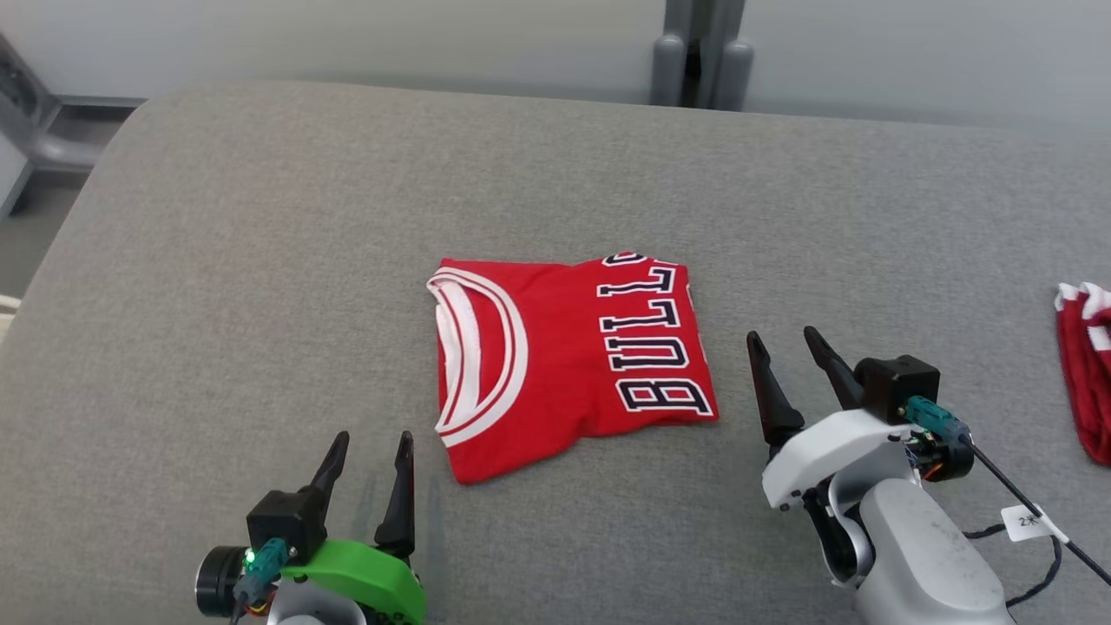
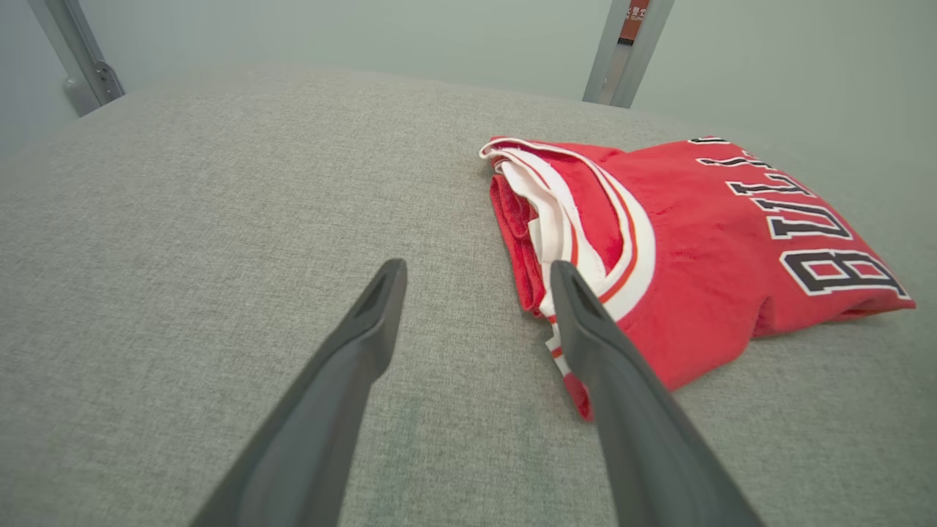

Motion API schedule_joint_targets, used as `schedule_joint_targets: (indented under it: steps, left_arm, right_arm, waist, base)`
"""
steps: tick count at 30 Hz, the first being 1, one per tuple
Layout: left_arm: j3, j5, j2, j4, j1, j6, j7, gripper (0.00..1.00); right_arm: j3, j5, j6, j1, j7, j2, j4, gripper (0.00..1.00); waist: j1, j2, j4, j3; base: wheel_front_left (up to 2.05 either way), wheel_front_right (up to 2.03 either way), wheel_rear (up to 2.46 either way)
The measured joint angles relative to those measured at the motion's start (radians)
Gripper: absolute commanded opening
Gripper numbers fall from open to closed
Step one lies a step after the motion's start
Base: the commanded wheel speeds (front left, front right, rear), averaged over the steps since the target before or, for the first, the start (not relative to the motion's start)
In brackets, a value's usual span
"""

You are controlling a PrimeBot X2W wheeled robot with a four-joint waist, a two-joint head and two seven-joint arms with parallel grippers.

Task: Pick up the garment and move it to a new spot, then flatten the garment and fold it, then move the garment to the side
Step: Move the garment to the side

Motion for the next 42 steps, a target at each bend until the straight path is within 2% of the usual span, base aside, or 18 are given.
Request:
schedule_joint_targets:
  steps: [4, 11, 15, 16, 17, 18, 25, 31, 42]
  left_arm:
    - [-0.019, -0.005, 0.001, -0.001, -0.009, 0.003, 0.0, 1.0]
    - [-0.014, -0.012, 0.001, -0.001, -0.021, 0.005, 0.0, 1.0]
    - [-0.013, -0.027, 0.001, -0.001, -0.025, 0.005, 0.0, 1.0]
    - [-0.013, -0.028, 0.001, -0.003, -0.025, 0.006, 0.0, 1.0]
    - [-0.013, -0.03, 0.001, -0.003, -0.025, 0.006, 0.0, 1.0]
    - [-0.012, -0.033, 0.001, -0.003, -0.025, 0.007, 0.0, 1.0]
    - [0.012, -0.012, 0.001, -0.008, -0.028, 0.004, 0.0, 1.0]
    - [0.028, -0.004, 0.001, -0.01, -0.028, -0.005, 0.0, 1.0]
    - [0.03, 0.007, 0.0, 0.003, -0.061, -0.015, 0.0, 1.0]
  right_arm:
    - [0.032, 0.004, 0.0, -0.087, 0.0, 0.001, 0.135, 1.0]
    - [-0.021, -0.007, 0.0, -0.195, -0.001, 0.001, 0.303, 1.0]
    - [-0.014, 0.07, 0.0, -0.211, -0.004, 0.001, 0.356, 1.0]
    - [-0.003, 0.096, 0.0, -0.216, -0.005, 0.001, 0.36, 0.71]
    - [0.013, 0.109, 0.0, -0.219, -0.006, -0.003, 0.357, 0.06]
    - [0.031, 0.126, 0.0, -0.223, -0.008, -0.006, 0.35, 0.0]
    - [0.065, 0.197, 0.0, -0.193, -0.003, -0.001, 0.227, 0.0]
    - [0.097, 0.207, 0.0, -0.146, -0.002, 0.001, 0.155, 0.0]
    - [0.106, 0.205, 0.0, -0.083, -0.002, -0.001, 0.076, 0.0]
  waist:
    - [0.0, 0.0, 0.066, 0.025]
    - [0.0, 0.0, 0.175, 0.071]
    - [0.0, 0.0, 0.211, 0.105]
    - [0.0, 0.0, 0.217, 0.115]
    - [0.0, 0.0, 0.22, 0.121]
    - [0.0, 0.0, 0.222, 0.128]
    - [0.0, 0.0, 0.179, 0.141]
    - [0.0, 0.0, 0.089, 0.14]
    - [0.0, 0.0, -0.209, 0.114]
  base:
    - [0.0, 0.0, 0.0]
    - [0.0, 0.0, 0.0]
    - [0.0, 0.0, 0.0]
    - [0.0, 0.0, 0.0]
    - [0.0, 0.0, 0.0]
    - [0.0, 0.0, 0.0]
    - [0.0, 0.0, 0.0]
    - [0.0, 0.0, 0.0]
    - [0.0, 0.0, 0.0]
